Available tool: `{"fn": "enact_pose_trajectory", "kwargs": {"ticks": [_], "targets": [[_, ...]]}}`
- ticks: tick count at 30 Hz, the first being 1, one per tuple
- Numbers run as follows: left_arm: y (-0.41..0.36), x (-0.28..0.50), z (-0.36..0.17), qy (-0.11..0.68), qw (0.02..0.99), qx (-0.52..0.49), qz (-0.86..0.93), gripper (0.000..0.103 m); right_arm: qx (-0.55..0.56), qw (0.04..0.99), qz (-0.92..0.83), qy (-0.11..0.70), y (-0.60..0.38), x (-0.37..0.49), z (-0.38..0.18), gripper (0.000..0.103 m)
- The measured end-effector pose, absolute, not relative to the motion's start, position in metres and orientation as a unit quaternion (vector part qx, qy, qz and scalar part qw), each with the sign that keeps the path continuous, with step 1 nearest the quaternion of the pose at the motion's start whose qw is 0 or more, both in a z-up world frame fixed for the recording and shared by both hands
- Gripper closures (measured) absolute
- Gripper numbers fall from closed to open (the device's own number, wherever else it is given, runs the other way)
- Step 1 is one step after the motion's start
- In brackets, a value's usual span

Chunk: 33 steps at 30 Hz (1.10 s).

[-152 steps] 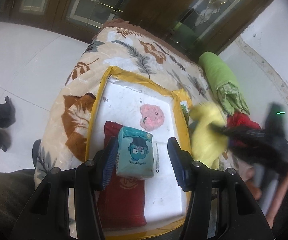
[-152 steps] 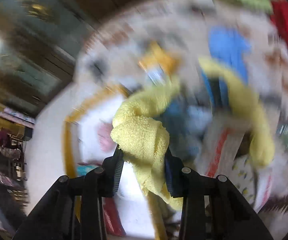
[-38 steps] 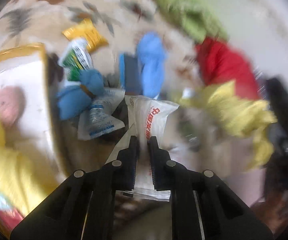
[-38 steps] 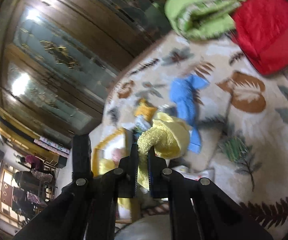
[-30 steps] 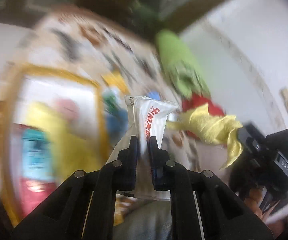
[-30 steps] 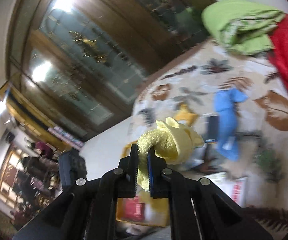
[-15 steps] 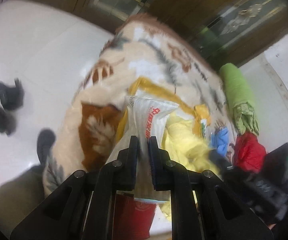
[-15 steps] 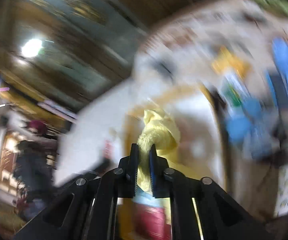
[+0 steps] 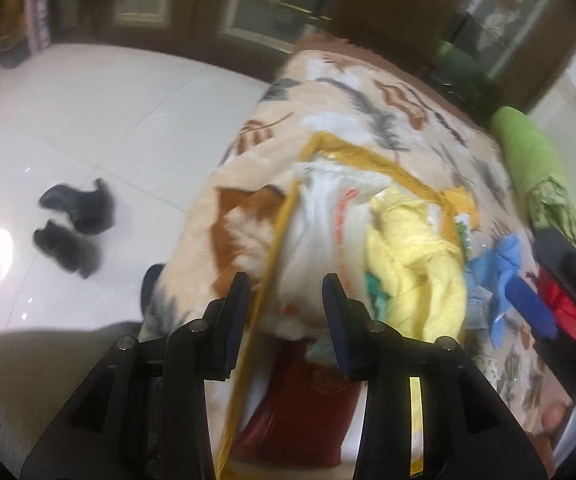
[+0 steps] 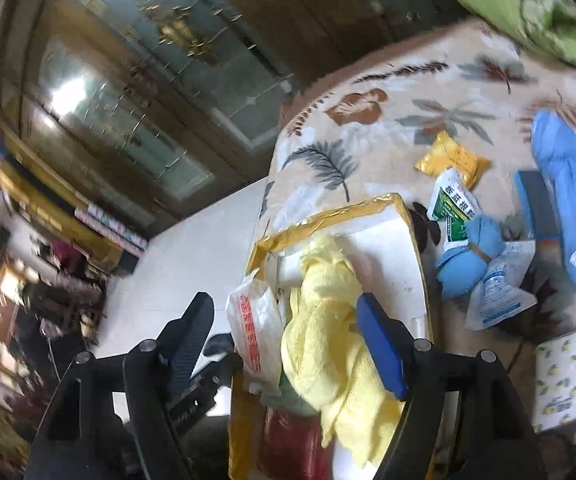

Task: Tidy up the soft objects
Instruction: 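Lower the towel into the tray with the right gripper while the left lowers the packet, then grasp another white red-lettered packet with the right gripper while the left grasps the lemon-print tissue pack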

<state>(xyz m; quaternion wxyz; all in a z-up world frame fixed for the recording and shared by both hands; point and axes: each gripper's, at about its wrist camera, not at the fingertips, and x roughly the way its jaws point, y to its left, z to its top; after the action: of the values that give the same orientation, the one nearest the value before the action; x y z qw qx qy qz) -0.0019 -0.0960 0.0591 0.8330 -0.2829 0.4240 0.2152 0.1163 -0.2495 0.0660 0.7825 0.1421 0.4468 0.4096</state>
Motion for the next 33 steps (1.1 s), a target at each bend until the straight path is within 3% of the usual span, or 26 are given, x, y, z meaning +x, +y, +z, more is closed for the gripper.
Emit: {"fn": "enact_pose_trajectory", "kwargs": {"ticks": [8, 17, 20, 33], "targets": [[-0.117, -0.024, 0.085, 0.364, 0.87, -0.278, 0.183, 0.066, 0.14, 0.802, 0.378, 0.442, -0.314, 0.127, 0.092, 0.029], [-0.138, -0.002, 0.105, 0.338, 0.873, -0.325, 0.136, 0.066, 0.1, 0.786, 0.312, 0.524, -0.384, 0.176, 0.065, 0.029], [-0.155, 0.013, 0.107, 0.348, 0.865, -0.348, 0.098, 0.057, 0.117, 0.768, 0.295, 0.557, -0.417, 0.189, 0.047, 0.029], [-0.228, 0.065, 0.098, 0.423, 0.852, -0.305, -0.034, 0.057, 0.14, 0.711, 0.282, 0.628, -0.459, 0.196, -0.013, 0.029]]}}
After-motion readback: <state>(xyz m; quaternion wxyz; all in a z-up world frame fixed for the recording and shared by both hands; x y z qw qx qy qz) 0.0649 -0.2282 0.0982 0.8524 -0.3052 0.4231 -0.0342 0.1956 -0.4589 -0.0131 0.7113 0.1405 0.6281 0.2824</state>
